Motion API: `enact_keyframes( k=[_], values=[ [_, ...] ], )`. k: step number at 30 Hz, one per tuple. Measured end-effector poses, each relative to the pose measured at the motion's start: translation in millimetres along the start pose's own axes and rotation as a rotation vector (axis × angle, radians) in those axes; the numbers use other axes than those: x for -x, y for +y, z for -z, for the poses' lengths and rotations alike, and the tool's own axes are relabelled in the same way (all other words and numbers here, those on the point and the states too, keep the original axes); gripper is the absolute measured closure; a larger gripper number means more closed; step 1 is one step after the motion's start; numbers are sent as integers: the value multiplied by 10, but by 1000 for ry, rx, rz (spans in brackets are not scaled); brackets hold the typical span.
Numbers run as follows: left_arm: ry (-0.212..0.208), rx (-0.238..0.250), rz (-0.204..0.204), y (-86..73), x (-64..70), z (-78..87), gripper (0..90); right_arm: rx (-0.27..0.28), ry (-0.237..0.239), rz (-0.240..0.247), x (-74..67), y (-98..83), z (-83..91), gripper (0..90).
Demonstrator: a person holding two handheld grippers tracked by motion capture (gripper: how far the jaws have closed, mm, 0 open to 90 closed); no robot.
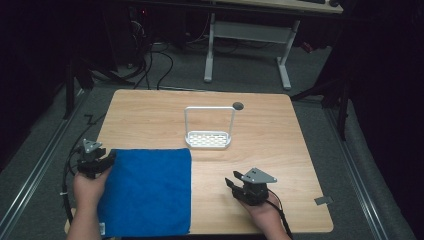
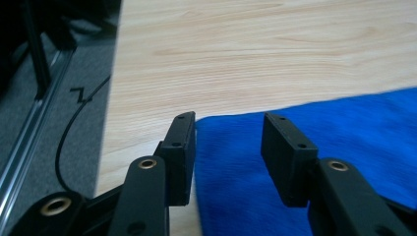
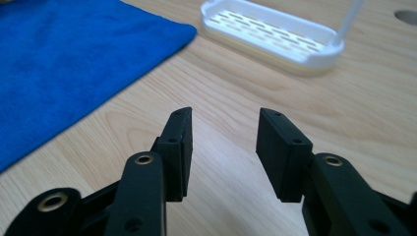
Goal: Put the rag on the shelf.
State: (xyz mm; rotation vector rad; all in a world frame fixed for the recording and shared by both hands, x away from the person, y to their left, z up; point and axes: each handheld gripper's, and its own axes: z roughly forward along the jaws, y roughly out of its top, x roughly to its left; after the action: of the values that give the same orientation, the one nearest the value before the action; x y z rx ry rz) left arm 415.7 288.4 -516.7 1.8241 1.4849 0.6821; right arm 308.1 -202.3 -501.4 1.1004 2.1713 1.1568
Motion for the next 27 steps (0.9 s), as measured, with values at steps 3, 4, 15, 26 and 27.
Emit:
enact_keyframes(
  k=[3,4,15,26,27],
  values=[
    [-8,-24,10,1,-33,-86,571,-1,-1,26,-74,92,-91,559],
    [-6,-28,4,0,-29,-108,569,-5,2,29,-98,120,-129,555],
    [-30,-31,9,29,-56,-218,567,-48,29,8,-247,422,-656,523],
    [-25,-49,0,9,-52,-284,558,-70,31,-18,-314,657,-1118,538],
    [-25,-48,1,10,-52,-283,557,-74,25,-13,-321,676,-1164,545]
  ],
)
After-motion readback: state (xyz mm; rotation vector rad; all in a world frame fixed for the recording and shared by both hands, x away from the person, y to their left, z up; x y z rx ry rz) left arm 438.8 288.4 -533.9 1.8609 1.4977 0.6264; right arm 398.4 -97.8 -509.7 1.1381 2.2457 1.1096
